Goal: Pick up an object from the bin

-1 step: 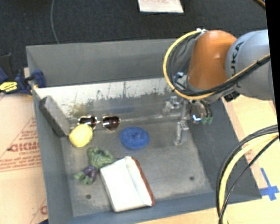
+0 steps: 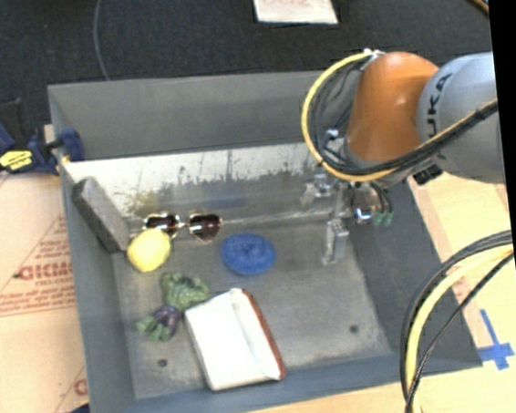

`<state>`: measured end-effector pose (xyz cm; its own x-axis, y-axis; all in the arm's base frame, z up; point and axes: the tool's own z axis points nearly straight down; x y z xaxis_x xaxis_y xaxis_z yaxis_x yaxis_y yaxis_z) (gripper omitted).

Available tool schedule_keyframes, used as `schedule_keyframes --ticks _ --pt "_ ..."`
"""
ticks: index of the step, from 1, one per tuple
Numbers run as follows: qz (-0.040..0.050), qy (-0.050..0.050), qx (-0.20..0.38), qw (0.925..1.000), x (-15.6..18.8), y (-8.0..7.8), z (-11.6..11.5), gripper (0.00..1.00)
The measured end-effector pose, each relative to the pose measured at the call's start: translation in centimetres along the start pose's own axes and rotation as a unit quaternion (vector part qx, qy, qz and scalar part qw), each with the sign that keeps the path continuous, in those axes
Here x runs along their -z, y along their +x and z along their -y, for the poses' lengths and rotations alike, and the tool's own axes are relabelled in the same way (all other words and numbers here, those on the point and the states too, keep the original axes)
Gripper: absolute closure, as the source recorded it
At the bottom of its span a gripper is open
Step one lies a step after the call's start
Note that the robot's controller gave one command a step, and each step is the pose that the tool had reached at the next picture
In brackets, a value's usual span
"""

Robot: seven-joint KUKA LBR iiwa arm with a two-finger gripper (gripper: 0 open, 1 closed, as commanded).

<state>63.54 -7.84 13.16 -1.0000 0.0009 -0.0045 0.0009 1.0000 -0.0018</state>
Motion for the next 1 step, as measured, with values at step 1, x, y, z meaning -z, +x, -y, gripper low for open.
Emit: schedule_keyframes --ticks 1 --pt "0.0005 -0.001 0.040 0.9992 -6.08 -0.33 -8.08 0.00"
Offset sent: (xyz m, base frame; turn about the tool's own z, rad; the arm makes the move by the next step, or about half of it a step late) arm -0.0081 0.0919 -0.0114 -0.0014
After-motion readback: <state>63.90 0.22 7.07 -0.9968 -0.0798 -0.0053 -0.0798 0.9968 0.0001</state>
